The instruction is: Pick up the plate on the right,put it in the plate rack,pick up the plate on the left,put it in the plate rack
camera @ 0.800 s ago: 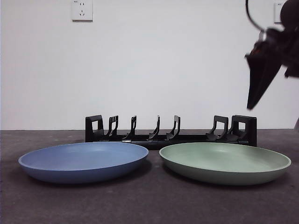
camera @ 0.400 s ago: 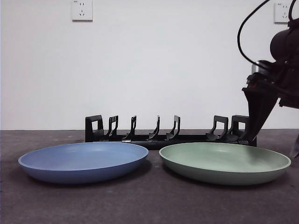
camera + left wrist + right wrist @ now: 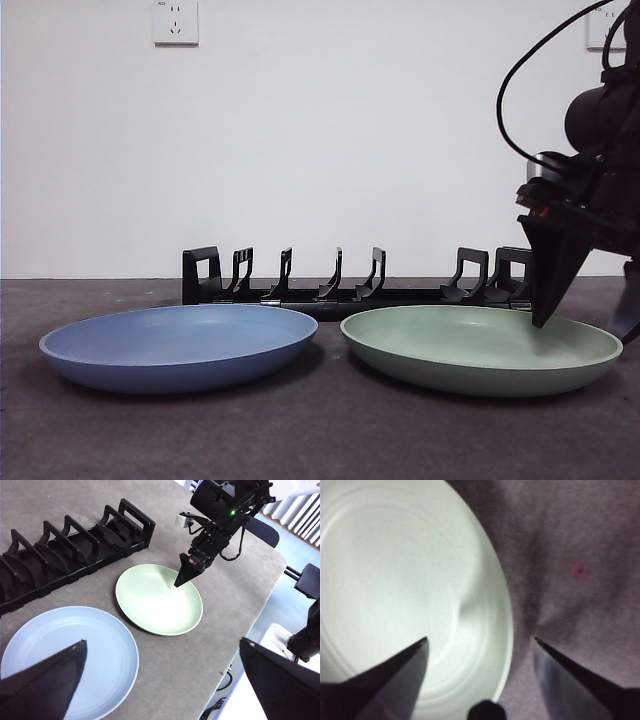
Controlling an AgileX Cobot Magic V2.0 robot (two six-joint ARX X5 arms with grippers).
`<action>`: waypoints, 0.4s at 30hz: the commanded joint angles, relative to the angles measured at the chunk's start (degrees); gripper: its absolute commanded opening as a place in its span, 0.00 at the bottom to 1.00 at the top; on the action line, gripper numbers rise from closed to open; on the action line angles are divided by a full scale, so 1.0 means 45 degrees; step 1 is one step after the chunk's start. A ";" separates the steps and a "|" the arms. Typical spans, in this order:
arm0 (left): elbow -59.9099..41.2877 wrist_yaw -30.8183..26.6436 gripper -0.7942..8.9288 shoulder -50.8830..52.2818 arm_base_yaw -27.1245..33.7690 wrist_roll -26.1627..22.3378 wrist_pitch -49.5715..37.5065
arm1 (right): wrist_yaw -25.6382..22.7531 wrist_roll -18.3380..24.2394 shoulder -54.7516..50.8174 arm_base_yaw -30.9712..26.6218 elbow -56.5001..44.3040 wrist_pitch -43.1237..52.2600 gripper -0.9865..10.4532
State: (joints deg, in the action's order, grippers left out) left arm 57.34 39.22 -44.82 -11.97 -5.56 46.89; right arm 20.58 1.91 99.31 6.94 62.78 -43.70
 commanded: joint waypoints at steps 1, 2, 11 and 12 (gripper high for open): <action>0.0019 0.0044 0.76 -0.0073 -0.0029 -0.0160 -0.0049 | 0.0010 -0.0063 0.0214 0.0092 -0.0015 0.0112 0.27; 0.0019 0.0044 0.76 -0.0107 -0.0029 -0.0160 -0.0053 | -0.0010 -0.0053 0.0219 0.0146 -0.0015 0.0112 0.26; 0.0019 0.0049 0.76 -0.0335 -0.0219 -0.0185 -0.0058 | -0.0083 -0.0063 0.0233 0.0194 -0.0015 0.0185 0.10; 0.0019 0.0049 0.76 -0.0374 -0.0291 -0.0257 -0.0058 | -0.0204 -0.0058 0.0233 0.0194 -0.0015 0.0209 0.07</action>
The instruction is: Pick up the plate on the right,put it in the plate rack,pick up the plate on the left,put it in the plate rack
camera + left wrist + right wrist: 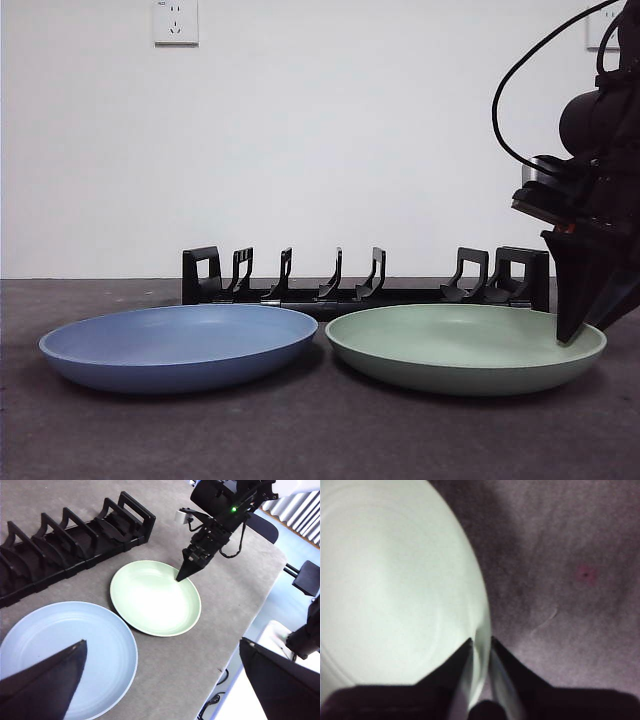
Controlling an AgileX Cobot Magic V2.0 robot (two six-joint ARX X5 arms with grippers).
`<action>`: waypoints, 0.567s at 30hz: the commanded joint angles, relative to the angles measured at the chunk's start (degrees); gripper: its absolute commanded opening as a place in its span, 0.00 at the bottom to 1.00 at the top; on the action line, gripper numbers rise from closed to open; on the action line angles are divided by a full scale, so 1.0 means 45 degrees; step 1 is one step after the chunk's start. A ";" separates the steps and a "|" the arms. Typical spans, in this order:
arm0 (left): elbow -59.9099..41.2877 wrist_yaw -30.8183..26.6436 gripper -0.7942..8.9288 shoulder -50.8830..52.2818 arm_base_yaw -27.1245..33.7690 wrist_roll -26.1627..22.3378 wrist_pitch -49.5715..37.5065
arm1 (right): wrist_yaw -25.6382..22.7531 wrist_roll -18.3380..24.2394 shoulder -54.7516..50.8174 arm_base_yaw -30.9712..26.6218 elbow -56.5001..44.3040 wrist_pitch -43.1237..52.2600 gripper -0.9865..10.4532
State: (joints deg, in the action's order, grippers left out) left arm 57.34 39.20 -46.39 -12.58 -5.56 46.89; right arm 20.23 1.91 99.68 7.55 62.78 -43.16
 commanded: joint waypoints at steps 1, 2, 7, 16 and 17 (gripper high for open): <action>0.0019 0.0053 0.76 -0.0049 -0.0262 -0.0321 -0.0058 | -0.0330 -0.0063 0.0151 0.0058 -0.0015 0.0136 0.07; 0.0019 0.0053 0.76 -0.0078 -0.0359 -0.0389 -0.0058 | -0.0559 -0.0063 0.0151 0.0058 -0.0015 0.0189 0.07; 0.0019 0.0053 0.76 -0.0243 -0.1078 -0.0787 -0.0063 | -0.1098 -0.0063 0.0141 0.0039 -0.0010 0.0253 0.07; 0.0019 0.0000 0.76 -0.0860 -0.3157 -0.2914 -0.0063 | -0.1039 0.0185 -0.1141 -0.0374 0.0840 -0.1588 0.07; 0.0019 -0.0063 0.76 -0.0952 -0.3439 -0.3225 -0.0063 | -0.1030 0.0257 -0.1355 -0.0408 0.1069 -0.1953 0.07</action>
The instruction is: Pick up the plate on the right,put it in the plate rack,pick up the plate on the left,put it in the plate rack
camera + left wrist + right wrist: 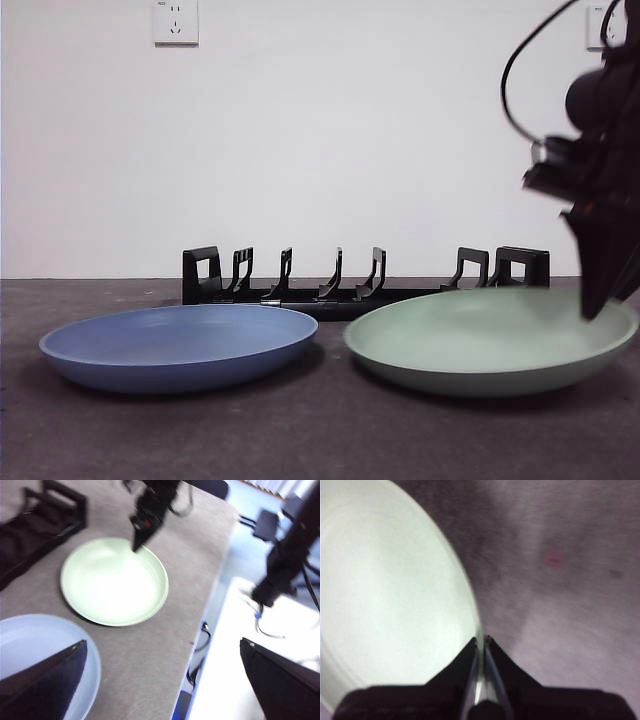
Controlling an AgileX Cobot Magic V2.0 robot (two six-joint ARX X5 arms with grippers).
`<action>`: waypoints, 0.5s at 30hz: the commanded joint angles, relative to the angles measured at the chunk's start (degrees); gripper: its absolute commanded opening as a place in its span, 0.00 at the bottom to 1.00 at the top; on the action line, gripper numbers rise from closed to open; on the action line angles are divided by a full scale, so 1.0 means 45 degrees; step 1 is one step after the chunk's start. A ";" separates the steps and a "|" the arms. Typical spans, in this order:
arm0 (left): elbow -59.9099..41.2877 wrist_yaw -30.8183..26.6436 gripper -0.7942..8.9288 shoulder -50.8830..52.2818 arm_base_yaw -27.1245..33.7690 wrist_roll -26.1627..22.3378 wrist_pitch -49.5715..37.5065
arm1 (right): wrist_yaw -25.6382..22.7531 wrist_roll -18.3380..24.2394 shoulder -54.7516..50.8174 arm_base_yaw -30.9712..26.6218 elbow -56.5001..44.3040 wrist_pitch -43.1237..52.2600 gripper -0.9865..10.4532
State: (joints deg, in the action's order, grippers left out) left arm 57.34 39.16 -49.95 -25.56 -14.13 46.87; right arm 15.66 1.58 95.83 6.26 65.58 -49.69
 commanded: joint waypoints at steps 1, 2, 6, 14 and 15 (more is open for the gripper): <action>0.0019 -0.0151 0.76 -0.0267 -0.0879 -0.1685 -0.0058 | 0.0000 0.0374 -0.0743 -0.0170 0.0729 -0.0913 0.07; 0.0019 -0.0316 0.76 -0.0389 -0.1214 -0.2021 -0.0063 | -0.0015 0.0403 -0.0981 -0.0175 0.1025 -0.1341 0.07; 0.0019 -0.1681 0.76 -0.0952 -0.2628 -0.3089 -0.0369 | 0.0000 0.0617 -0.1671 -0.0165 0.2210 -0.2871 0.07; 0.0024 -0.7849 0.76 -0.2395 -0.5799 -0.5780 -0.2016 | 0.1855 0.0661 -0.2118 -0.0131 0.4328 -0.5241 0.07; 0.0019 -0.8456 0.76 -0.2550 -0.6105 -0.6115 -0.2283 | 0.1870 0.0661 -0.2118 -0.0131 0.4512 -0.5459 0.07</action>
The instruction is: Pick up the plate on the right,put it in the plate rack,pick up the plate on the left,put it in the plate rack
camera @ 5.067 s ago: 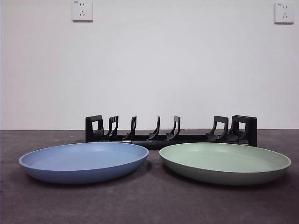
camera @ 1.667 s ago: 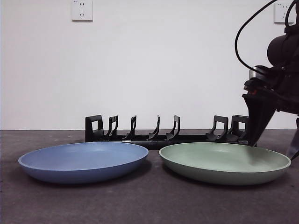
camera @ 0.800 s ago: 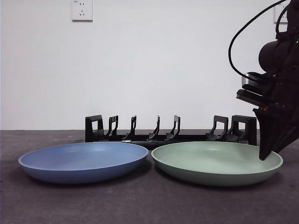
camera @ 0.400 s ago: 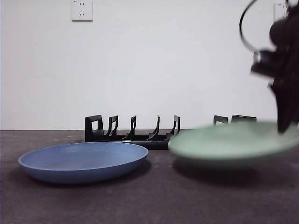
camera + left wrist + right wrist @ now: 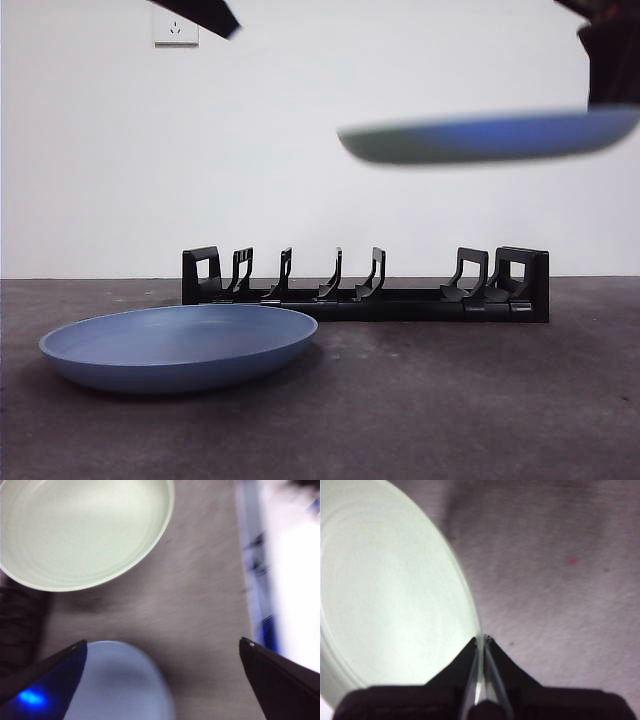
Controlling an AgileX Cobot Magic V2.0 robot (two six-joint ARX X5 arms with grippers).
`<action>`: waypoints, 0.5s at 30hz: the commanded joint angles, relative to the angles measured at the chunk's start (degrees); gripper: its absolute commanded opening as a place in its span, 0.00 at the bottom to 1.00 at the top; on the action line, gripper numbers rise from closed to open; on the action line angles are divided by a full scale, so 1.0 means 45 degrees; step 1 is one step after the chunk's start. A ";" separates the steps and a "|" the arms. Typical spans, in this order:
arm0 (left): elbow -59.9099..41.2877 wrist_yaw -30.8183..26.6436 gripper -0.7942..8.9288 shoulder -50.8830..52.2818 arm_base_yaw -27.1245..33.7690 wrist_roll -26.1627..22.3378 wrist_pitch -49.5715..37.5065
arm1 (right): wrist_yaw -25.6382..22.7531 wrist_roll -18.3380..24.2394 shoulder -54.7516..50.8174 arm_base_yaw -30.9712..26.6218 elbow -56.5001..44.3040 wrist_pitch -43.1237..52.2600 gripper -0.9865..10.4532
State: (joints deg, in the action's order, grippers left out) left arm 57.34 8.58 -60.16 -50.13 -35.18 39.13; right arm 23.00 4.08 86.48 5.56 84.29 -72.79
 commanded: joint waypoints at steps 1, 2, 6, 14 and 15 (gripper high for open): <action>0.0024 -0.2312 0.76 -0.0442 -0.0967 -0.1889 -0.0894 | 0.0228 0.0112 -0.0039 0.0029 0.0554 -0.0578 0.07; 0.0024 -0.2905 0.76 -0.0612 -0.1263 -0.2297 -0.1277 | 0.0223 0.0131 -0.0039 0.0039 0.0709 -0.0797 0.07; 0.0024 -0.4624 0.76 -0.1151 -0.2079 -0.3589 -0.2730 | 0.0185 0.0141 -0.0044 0.0291 0.1049 -0.1311 0.07; 0.0019 -0.4872 0.76 -0.1749 -0.2477 -0.5940 -0.4109 | 0.0325 -0.0194 -0.0112 0.1054 0.1141 -0.1316 0.07; 0.0024 -0.4881 0.75 -0.1817 -0.2477 -0.6013 -0.4124 | 0.0330 -0.0194 -0.0112 0.1127 0.1141 -0.1316 0.07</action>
State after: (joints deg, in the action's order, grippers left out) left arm 57.34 -13.19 -67.85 -61.10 -59.48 21.08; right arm 23.97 3.68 86.24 10.39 89.08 -77.54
